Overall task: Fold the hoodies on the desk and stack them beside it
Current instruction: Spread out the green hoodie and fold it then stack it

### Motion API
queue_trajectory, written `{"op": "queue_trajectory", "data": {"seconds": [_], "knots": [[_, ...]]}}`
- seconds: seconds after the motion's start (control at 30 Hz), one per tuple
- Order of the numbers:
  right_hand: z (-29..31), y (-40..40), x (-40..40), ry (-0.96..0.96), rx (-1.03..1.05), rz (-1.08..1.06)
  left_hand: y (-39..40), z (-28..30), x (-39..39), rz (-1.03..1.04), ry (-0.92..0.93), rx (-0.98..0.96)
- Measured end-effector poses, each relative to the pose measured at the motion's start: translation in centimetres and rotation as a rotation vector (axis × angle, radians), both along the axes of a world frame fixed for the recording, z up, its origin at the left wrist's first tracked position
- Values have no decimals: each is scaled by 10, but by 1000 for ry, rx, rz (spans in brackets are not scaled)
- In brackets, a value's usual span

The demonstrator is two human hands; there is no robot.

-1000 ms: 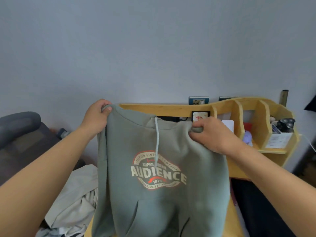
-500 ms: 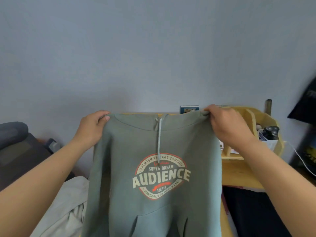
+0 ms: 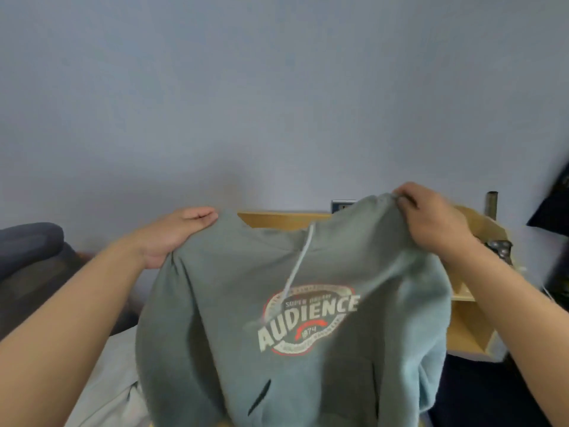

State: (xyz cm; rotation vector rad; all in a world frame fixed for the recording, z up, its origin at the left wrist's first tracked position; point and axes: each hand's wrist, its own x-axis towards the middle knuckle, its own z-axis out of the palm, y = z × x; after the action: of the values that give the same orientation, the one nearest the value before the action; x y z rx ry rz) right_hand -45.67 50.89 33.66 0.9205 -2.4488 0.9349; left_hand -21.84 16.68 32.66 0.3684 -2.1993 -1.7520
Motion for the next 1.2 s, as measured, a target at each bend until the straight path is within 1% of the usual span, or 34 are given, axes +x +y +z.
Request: {"op": "queue_trajectory", "data": {"seconds": [0.07,0.1,0.13,0.17,0.23,0.27,0.3,0.33,0.37,0.4,0.43,0.47,0.5,0.53,0.57,0.6,0.67,0.77,0.8,0.87,0.9,0.93,0.97,1.0,1.03,1.07,1.1,1.13,1.17,1.2], "knots": [[-5,9,3,-150,13,78,-13,-1,13,-29,-148,22],[-7,14,4,-226,-35,151,-19,-2,21,-61,-202,49],[-9,19,7,-341,-128,261,-23,-3,28,-79,-210,62],[-8,25,16,-480,-262,372,-25,-2,36,-99,-173,86],[-1,37,26,-687,-533,550,-31,4,50,-120,15,155],[5,41,26,-703,-646,609,-33,10,54,-146,134,150],[14,42,26,-660,-738,625,-33,20,56,-167,214,156],[21,39,24,-544,-774,570,-35,29,51,-153,264,136],[23,30,19,-368,-727,449,-42,33,45,-71,267,111],[18,17,10,-155,-600,310,-51,32,33,-2,233,14],[6,-1,3,17,-414,182,-56,27,21,55,161,-143],[-15,-18,-4,111,-220,76,-64,14,7,122,51,-338],[-45,-33,-13,107,-26,14,-72,-7,-5,159,-75,-520],[-78,-45,-21,39,158,-21,-80,-34,-12,184,-200,-663],[-109,-54,-23,-27,320,-40,-86,-63,-17,182,-319,-745],[-140,-58,-22,-63,444,-51,-87,-91,-17,157,-414,-784],[-194,-59,-19,-47,560,-82,-89,-145,-16,91,-543,-835],[-244,-66,-16,11,649,-179,-97,-209,-18,85,-678,-837],[-252,-74,-16,-38,645,-215,-98,-220,-21,142,-712,-804],[-254,-94,-17,-249,575,-289,-102,-231,-39,313,-759,-697],[-250,-106,-21,-341,503,-332,-104,-229,-53,388,-733,-528],[-248,-119,-28,-383,403,-376,-108,-225,-71,435,-685,-300],[-245,-133,-34,-386,298,-409,-113,-219,-92,473,-642,-55],[-242,-146,-41,-379,204,-420,-122,-216,-113,506,-561,133],[-243,-160,-48,-389,118,-389,-133,-216,-133,532,-459,205],[-247,-172,-56,-440,55,-303,-144,-220,-149,515,-387,169],[-256,-183,-61,-538,53,-181,-158,-236,-162,450,-396,71],[-272,-191,-64,-640,141,-68,-165,-253,-168,356,-425,-34],[-291,-196,-63,-704,314,4,-157,-271,-169,243,-498,-135],[-313,-196,-57,-716,511,38,-139,-290,-163,124,-577,-272]]}}
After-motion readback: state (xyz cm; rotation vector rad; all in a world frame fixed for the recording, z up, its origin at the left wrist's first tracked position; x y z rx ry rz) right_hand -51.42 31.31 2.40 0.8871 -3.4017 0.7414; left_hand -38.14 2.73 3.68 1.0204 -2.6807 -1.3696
